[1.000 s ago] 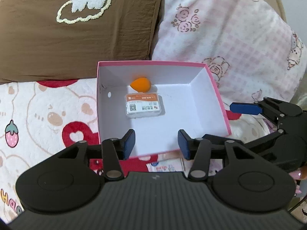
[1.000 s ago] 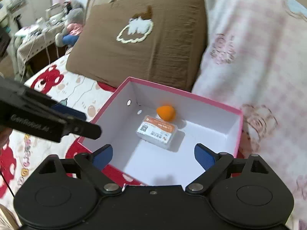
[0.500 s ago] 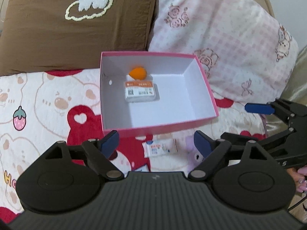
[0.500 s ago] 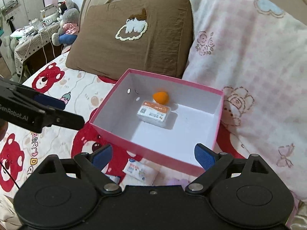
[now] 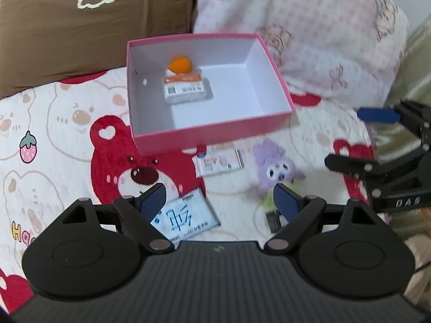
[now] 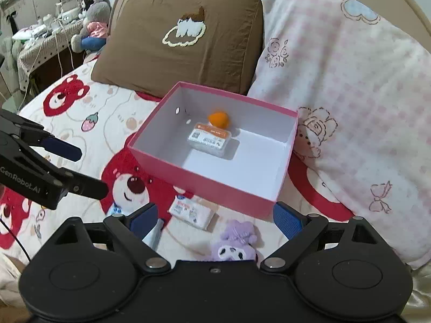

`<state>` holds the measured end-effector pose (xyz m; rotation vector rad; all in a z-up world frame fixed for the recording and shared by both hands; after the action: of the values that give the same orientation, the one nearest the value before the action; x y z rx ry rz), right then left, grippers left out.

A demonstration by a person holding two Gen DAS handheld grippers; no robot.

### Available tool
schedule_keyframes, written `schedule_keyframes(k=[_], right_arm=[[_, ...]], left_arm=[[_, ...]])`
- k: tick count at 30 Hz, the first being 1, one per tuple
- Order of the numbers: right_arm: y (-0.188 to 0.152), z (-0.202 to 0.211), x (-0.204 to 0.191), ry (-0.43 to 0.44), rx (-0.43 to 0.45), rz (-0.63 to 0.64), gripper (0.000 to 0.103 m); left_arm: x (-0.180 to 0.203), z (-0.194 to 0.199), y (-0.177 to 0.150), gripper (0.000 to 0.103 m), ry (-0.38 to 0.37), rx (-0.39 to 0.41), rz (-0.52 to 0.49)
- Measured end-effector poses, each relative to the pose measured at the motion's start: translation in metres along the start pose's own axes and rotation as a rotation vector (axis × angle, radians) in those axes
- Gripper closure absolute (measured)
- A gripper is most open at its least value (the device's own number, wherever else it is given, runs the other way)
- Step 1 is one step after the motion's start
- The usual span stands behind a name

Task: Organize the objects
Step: 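Withdraw the left gripper from the box toward the green yarn ball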

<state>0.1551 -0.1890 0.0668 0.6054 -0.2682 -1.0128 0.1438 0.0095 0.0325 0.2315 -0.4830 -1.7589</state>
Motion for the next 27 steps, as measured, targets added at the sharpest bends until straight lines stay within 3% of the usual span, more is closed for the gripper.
schedule_keyframes(k=[8,15,27], right_arm=[[-0.022,0.011,-0.004,0.019,-0.009,0.018,0.009],[-0.047,0.018,0.0,0.138,-0.004,-0.022,0.009],[-0.096,0.016,-0.005,0.183,-0.03,-0.03,0.009]], left_arm=[[0.018,-0.003,-0.021,0.016,-0.007,-0.039,-0.056],[0.026,0.006,-0.033,0.016,-0.041,0.023,-0.02],[0.058,-0.011,-0.056,0.016,-0.106,-0.012,-0.049]])
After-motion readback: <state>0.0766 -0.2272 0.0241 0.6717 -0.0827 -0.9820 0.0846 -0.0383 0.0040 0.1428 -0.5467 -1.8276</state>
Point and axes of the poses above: each gripper's, at about its wrist camera, not at the fingertips, and z roughly against the way its jaws point, x to its right, y to its top, the point moved 4 cm from there along -z, roughly the way its jaws point, and after that the axes turned 8 degrees about y, right-handed, at the moved point
